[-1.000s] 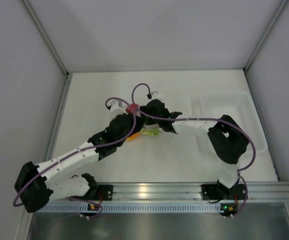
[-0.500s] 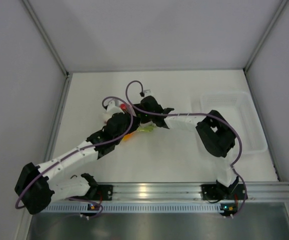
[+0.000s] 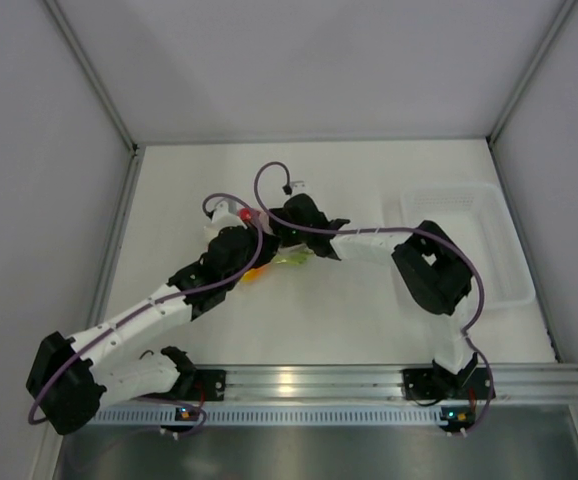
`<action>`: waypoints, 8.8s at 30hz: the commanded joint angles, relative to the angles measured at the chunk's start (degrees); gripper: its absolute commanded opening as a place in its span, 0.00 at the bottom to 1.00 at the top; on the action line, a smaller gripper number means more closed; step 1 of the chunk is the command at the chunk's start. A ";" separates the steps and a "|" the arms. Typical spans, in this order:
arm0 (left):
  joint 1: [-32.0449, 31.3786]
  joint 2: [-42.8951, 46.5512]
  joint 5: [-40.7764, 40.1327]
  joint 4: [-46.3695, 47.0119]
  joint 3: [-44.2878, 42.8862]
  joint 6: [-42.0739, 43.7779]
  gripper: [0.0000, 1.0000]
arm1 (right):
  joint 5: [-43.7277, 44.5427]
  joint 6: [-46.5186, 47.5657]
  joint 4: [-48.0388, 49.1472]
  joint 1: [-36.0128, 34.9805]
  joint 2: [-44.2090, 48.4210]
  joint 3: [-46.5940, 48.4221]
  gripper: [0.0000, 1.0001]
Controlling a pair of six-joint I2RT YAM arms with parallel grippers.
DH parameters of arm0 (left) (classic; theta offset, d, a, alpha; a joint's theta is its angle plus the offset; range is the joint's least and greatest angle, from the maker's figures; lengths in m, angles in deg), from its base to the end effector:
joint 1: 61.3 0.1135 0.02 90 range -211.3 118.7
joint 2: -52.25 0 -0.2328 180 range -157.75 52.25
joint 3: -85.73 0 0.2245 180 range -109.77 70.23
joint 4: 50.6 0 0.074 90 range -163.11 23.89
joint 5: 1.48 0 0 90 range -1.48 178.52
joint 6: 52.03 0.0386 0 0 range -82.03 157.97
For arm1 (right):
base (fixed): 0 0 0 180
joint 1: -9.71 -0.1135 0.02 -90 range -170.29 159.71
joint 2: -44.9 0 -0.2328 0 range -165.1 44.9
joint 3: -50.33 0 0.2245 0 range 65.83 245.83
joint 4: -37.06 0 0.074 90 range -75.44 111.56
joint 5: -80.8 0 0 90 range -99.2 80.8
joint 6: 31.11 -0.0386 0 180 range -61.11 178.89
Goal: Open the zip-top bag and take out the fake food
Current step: Pick up the fake fruit from the zipper food storage bag, then place the fake fruit in the bin, then pick up the fake vegetable from the zipper food storage bag.
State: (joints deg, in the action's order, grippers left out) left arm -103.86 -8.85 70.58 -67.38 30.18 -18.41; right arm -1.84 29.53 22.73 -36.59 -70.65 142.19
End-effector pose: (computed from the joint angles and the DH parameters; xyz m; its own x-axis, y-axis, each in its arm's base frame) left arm 0.1799 -0.1491 0.2535 -0.5160 -0.6017 -0.6096 0.0070 0.7087 -0.7055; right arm 0.2899 0.2962 0.1642 -0.6882 -0.0164 -0.7253 -0.3555 0.8791 0.3175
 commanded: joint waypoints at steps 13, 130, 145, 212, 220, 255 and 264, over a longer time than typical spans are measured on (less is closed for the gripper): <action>-0.15 -0.69 1.32 2.33 -3.45 3.56 0.00 | 9.17 4.33 -11.80 -3.26 17.54 -13.25 0.34; -5.51 -6.49 13.80 5.23 -15.32 8.04 0.00 | -1.74 -7.02 -12.51 -0.89 50.43 -19.58 0.31; -8.06 -6.57 11.96 5.32 -14.35 6.11 0.00 | 2.84 -11.94 -8.91 -2.12 45.06 -27.48 0.29; -10.43 7.66 4.31 11.91 7.18 11.46 0.00 | -13.34 -36.29 22.21 -10.30 32.48 -39.00 0.00; -10.43 7.84 3.25 10.60 7.27 14.10 0.00 | 0.28 -27.60 2.21 -10.04 43.63 -38.13 0.00; -10.43 3.62 7.12 11.21 4.89 13.49 0.00 | -14.74 -8.25 -2.75 -7.31 40.14 -34.87 0.53; -10.43 3.45 6.42 13.67 6.13 11.65 0.00 | -18.43 -14.22 6.73 -7.84 35.66 -36.98 0.53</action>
State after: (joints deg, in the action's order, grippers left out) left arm -114.27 -5.40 78.34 -58.40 37.26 -5.73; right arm -17.91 18.42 21.22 -43.41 -33.65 104.64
